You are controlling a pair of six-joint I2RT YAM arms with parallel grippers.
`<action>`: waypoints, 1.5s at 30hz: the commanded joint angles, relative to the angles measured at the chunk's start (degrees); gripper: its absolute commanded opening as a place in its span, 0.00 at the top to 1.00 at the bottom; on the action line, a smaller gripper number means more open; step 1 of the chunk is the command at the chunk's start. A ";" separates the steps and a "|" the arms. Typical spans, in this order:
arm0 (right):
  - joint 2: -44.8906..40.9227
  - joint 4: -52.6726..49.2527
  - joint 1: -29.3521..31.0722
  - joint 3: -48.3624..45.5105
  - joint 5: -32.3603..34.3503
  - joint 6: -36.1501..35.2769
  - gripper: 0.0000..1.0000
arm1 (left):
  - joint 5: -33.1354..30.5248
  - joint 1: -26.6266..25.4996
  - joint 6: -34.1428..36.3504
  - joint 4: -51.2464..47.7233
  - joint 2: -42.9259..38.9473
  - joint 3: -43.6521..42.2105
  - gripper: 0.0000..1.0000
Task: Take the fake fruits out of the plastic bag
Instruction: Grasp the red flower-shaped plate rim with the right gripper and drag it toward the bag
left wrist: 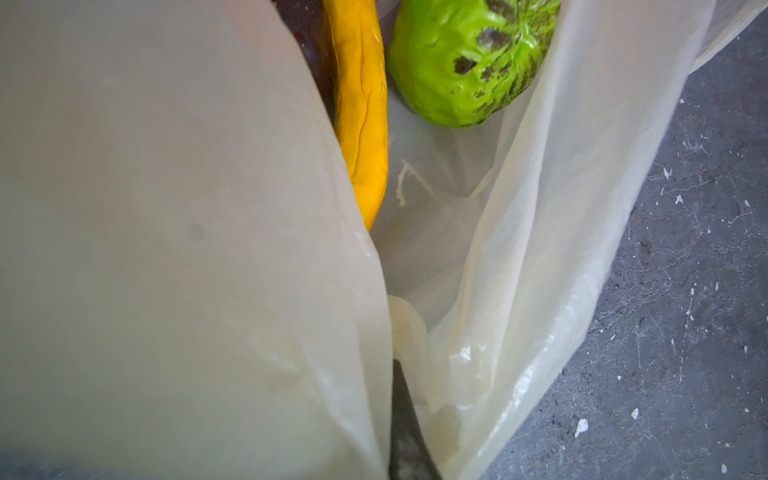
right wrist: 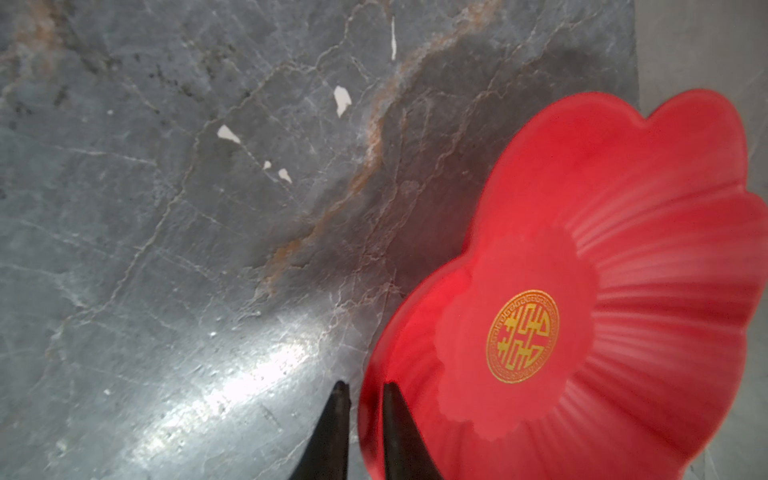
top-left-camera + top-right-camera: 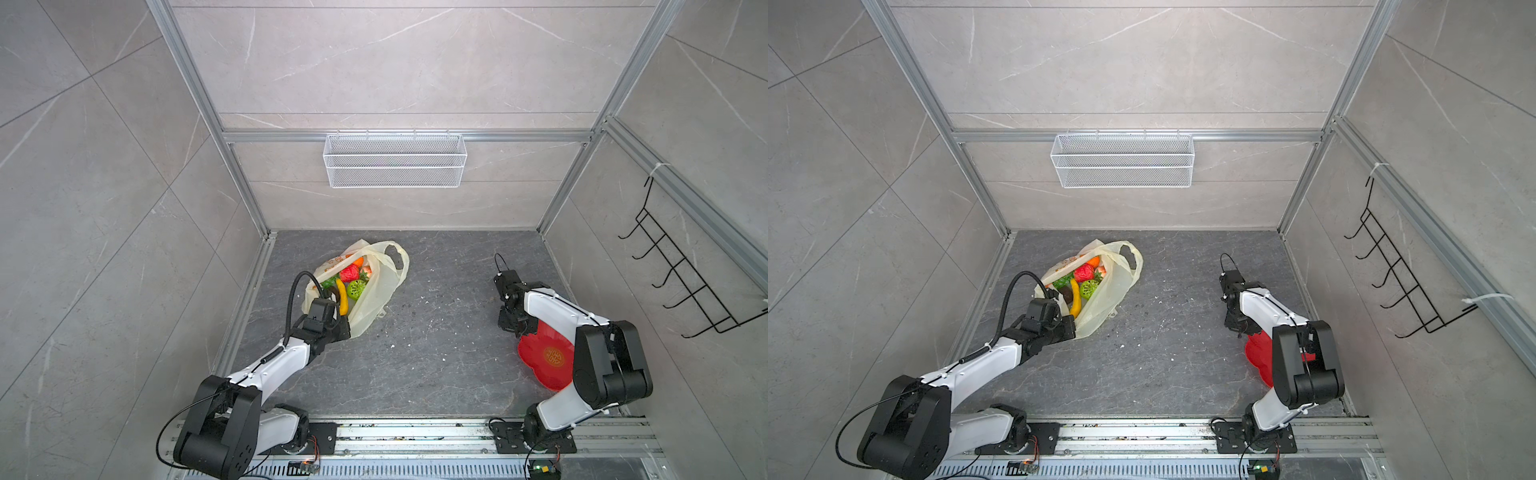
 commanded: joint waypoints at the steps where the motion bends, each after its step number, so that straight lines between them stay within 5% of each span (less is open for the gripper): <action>1: 1.30 -0.74 1.16 1.12 1.85 0.71 0.81 | -1.04 -0.33 1.21 0.14 -0.40 1.30 0.98; 16: 0.19 -0.80 5.18 1.34 3.27 0.54 0.93 | -2.11 -0.34 1.21 1.30 -2.38 0.00 0.98; 21: -1.23 1.70 12.26 2.05 -7.10 0.50 0.92 | -1.98 -0.35 1.13 2.15 -3.17 -0.68 1.00; 33: 5.57 -2.92 36.69 14.94 -7.83 6.74 0.91 | -0.88 -0.29 1.25 4.27 -5.39 -2.20 1.00; 45: 13.15 -4.79 50.96 21.78 -9.49 7.47 0.91 | -0.98 -0.31 1.31 4.66 -5.92 -2.64 1.00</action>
